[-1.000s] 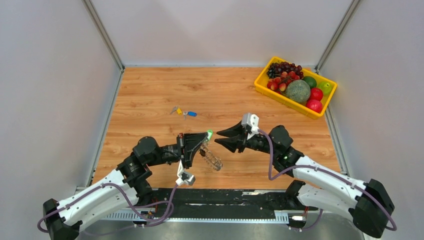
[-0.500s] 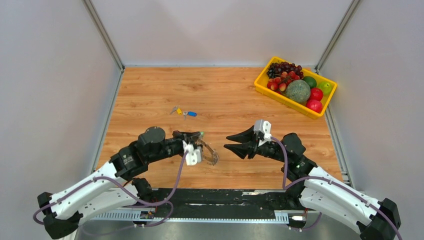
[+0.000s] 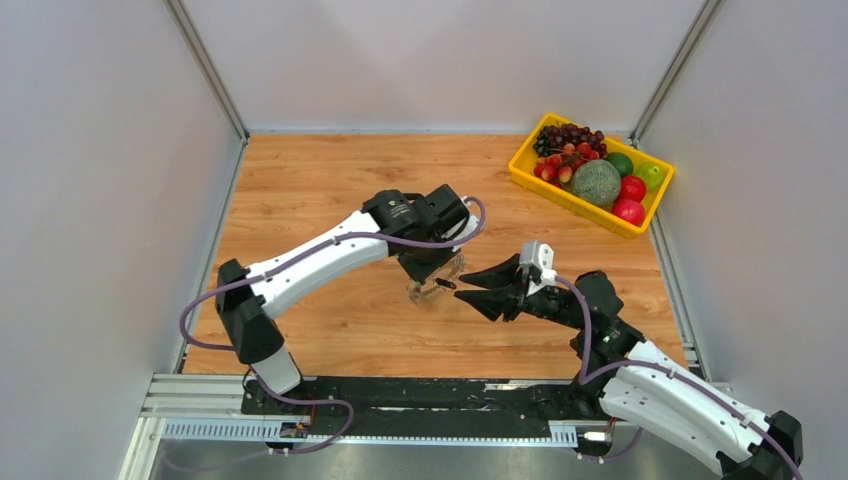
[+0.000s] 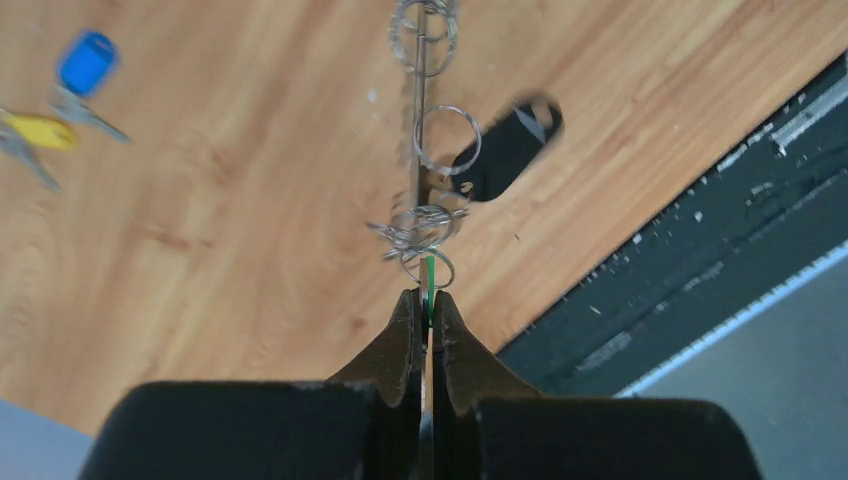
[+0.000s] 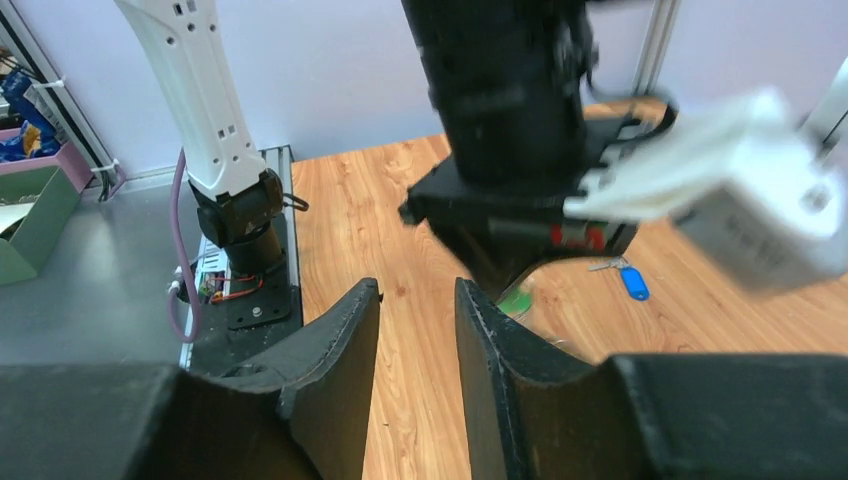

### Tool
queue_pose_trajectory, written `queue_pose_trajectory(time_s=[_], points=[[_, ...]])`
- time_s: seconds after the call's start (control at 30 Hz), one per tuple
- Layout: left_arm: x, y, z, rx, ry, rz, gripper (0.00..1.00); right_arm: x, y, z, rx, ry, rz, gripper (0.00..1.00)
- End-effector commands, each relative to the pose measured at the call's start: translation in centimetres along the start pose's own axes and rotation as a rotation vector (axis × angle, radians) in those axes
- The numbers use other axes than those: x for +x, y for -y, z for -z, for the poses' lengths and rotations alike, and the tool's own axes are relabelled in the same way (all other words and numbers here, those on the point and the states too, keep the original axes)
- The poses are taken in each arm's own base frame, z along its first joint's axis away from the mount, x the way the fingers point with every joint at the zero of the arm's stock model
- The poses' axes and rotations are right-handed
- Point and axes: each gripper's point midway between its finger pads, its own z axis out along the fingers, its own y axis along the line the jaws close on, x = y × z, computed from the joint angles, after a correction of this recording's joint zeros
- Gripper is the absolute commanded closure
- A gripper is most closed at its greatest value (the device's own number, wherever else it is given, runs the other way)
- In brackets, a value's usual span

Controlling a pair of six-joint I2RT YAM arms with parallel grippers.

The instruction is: Remove the keys from the keyring

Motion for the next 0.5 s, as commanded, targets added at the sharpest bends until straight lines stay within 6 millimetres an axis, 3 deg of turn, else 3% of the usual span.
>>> queue_pose_trajectory(time_s=[0.0, 0.17, 0.33, 0.47], points=[[1.0, 3.7, 3.4, 0.183, -0.082, 0.22, 1.0, -0.8, 0.7, 0.9, 0.067, 0.029, 0.009, 0.63], [-1.2, 6.2, 4.5, 0.371, -0.042, 0.328, 1.0, 0.2, 2.1, 1.7, 0.161, 0.025, 0.001, 0.66], [-2.4, 7.4, 5.3, 0.487, 0.031, 0.317, 1.0, 1.2, 1.8, 1.9, 0.137, 0.02, 0.013, 0.67], [-2.5, 9.6, 6.2, 0.655, 0.085, 0.26, 1.0, 1.5, 1.0, 2.3, 0.095, 0.052, 0.053, 0.66]])
